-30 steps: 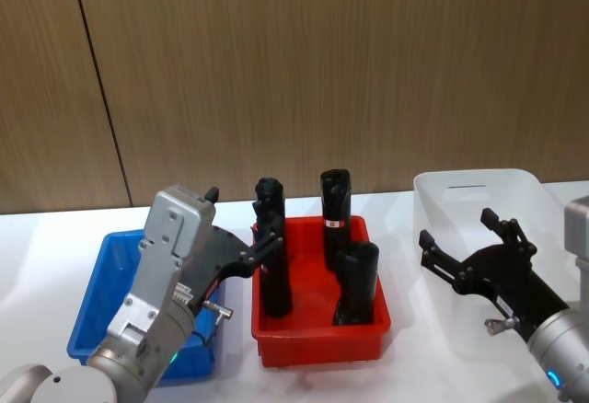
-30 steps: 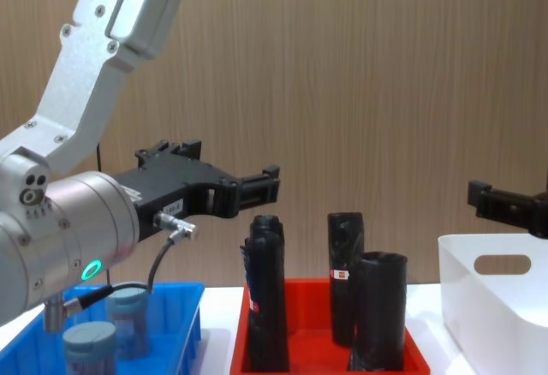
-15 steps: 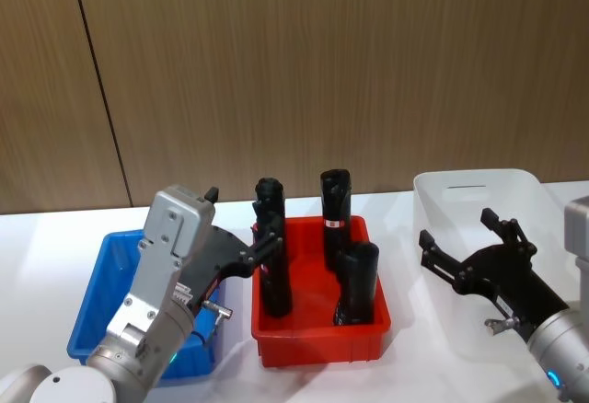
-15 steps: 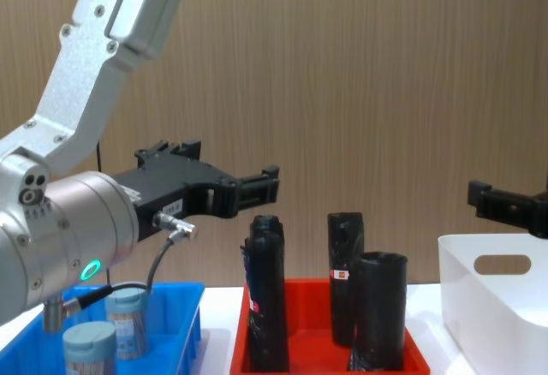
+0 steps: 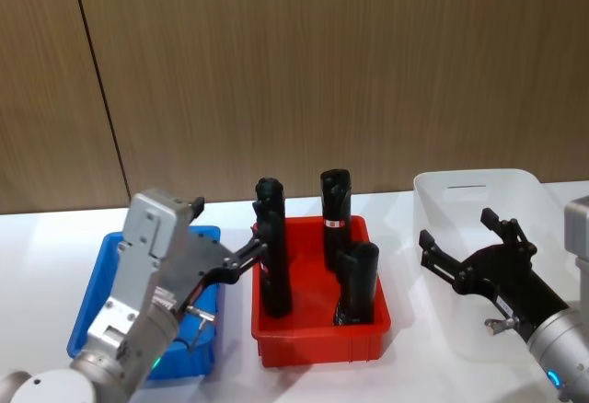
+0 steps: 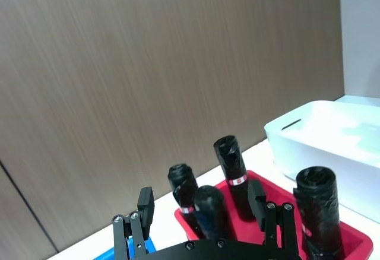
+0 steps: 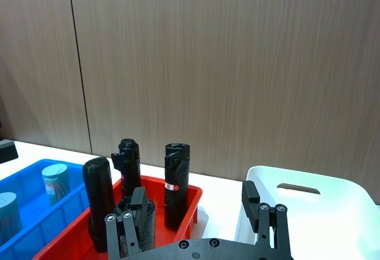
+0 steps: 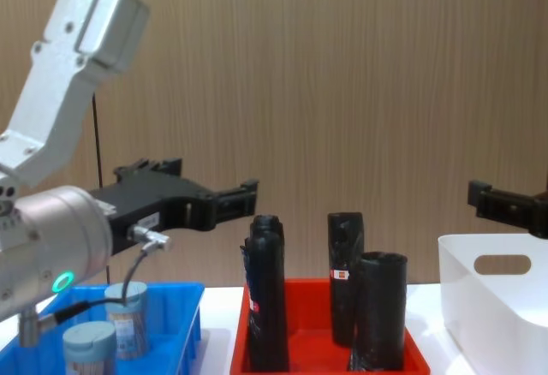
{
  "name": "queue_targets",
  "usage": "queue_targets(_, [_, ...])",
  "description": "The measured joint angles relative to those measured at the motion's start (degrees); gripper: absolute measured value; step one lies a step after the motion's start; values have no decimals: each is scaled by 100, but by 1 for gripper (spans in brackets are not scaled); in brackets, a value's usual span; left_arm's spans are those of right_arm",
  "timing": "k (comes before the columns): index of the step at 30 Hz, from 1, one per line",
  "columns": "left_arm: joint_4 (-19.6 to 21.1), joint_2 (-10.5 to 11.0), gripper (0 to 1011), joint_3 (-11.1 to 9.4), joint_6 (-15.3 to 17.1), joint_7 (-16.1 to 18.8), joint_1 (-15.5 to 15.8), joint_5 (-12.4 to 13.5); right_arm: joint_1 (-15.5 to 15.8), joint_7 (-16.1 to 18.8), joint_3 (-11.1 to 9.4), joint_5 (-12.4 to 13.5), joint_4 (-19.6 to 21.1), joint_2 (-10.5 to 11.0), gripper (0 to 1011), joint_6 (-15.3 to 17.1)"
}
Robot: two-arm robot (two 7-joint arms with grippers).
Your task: Pick the cotton swabs from the blue box and place them into the white box.
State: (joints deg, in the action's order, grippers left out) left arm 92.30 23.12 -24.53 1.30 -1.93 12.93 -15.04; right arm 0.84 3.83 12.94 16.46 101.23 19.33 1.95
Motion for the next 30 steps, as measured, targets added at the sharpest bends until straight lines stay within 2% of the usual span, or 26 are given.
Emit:
queue_targets(15, [-30, 254, 1003, 264, 279, 235, -192, -623, 0, 0, 0, 0, 0, 0, 1002, 0])
queue_targets(30, [-156, 383, 1003, 473, 818, 478, -269, -1133, 0, 0, 0, 0, 0, 0, 1002, 0])
